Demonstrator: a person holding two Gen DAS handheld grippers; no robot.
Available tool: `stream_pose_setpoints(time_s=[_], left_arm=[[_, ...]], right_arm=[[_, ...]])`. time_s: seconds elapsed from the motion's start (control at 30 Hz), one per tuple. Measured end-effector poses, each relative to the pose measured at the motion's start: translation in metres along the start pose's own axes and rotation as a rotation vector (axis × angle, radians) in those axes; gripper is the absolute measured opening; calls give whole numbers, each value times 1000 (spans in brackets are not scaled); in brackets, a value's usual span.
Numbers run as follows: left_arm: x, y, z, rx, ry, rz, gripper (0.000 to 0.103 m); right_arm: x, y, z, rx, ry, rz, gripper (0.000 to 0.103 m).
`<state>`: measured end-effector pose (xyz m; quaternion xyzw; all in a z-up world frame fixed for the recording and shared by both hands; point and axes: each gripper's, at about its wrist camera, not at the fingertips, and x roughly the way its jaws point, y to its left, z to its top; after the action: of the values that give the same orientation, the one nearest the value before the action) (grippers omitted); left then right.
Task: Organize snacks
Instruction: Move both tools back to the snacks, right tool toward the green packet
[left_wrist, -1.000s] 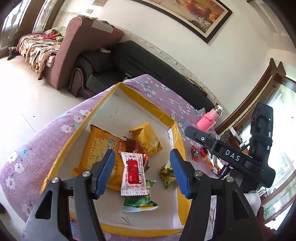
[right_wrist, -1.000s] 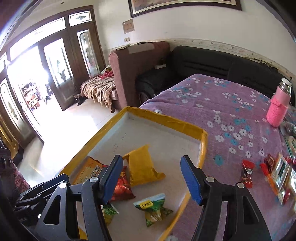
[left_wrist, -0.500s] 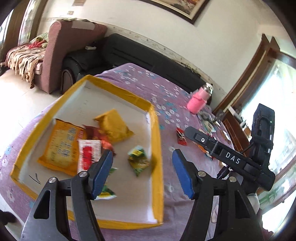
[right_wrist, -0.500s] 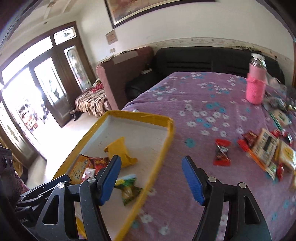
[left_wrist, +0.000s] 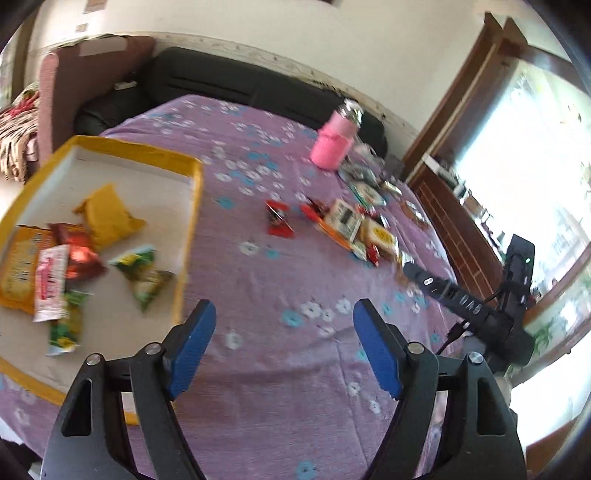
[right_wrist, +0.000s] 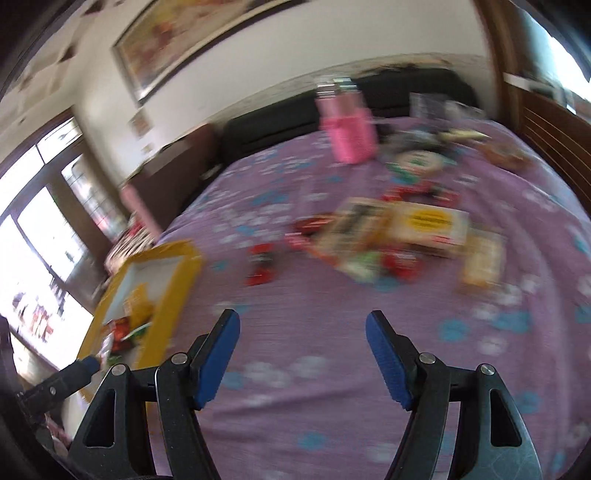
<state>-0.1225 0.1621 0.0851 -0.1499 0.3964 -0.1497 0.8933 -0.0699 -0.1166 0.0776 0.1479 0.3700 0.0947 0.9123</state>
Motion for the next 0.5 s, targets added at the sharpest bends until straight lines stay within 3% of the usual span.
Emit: stream_pose_setpoints(time_s=[0.1, 0.23, 0.4, 0.5], left_arm=[[15, -14, -4, 17, 54, -30, 77], [26, -28, -9, 40, 98, -31, 77], [26, -18, -6, 8, 99, -6, 77], [21, -8, -4, -8, 88, 9, 77]], right_arm=[[-7, -50, 5, 95, 6, -50, 75], [6, -85, 14, 151, 48, -78, 75], [56, -82, 39, 145, 142, -29, 75], [86, -67, 52, 109, 171, -57, 74]])
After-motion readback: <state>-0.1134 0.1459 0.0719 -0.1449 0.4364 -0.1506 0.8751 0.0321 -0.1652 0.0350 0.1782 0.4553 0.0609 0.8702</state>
